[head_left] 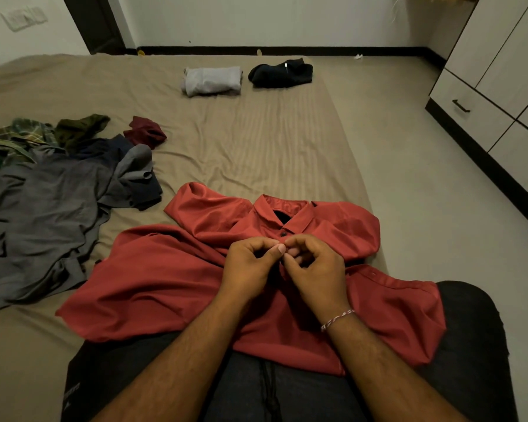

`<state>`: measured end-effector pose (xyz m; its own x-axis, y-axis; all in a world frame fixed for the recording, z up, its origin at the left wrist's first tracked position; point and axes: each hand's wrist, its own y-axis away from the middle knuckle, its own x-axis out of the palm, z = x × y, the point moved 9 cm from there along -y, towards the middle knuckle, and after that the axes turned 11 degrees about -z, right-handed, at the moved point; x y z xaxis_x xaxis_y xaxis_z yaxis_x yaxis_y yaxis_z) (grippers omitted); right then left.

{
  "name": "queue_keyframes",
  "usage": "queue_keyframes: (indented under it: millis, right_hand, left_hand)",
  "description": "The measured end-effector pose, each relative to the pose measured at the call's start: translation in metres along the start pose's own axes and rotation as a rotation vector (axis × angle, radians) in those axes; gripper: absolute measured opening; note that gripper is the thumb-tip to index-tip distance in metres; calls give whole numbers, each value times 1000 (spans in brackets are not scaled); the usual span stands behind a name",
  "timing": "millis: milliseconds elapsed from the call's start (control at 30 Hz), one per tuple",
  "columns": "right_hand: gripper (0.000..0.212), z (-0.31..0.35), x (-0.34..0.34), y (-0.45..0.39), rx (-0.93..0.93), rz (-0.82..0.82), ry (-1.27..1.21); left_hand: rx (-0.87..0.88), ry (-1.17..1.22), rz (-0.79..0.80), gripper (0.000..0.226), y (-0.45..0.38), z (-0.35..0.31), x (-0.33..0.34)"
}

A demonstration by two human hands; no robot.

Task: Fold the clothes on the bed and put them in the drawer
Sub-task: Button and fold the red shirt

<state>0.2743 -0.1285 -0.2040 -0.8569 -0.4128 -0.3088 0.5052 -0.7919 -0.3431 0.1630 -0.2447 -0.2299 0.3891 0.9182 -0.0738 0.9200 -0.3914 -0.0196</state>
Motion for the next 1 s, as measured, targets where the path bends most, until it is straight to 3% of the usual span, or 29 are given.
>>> queue_keyframes:
  millis: [300, 567, 733, 1000]
  right_hand:
    - [26, -8, 5, 1, 102, 40, -95]
    - [23, -9, 7, 2, 100, 45, -70]
    - [20, -4, 6, 2, 66, 39, -33]
    - [16, 9, 0, 2, -126, 6, 158]
  left_hand:
    - [-102, 73, 21, 10, 0, 6, 1]
    - [57, -154, 43, 16, -1, -2, 3]
    - [144, -289, 19, 18, -1, -7, 2]
    - [126, -268, -8, 18, 2, -9, 2]
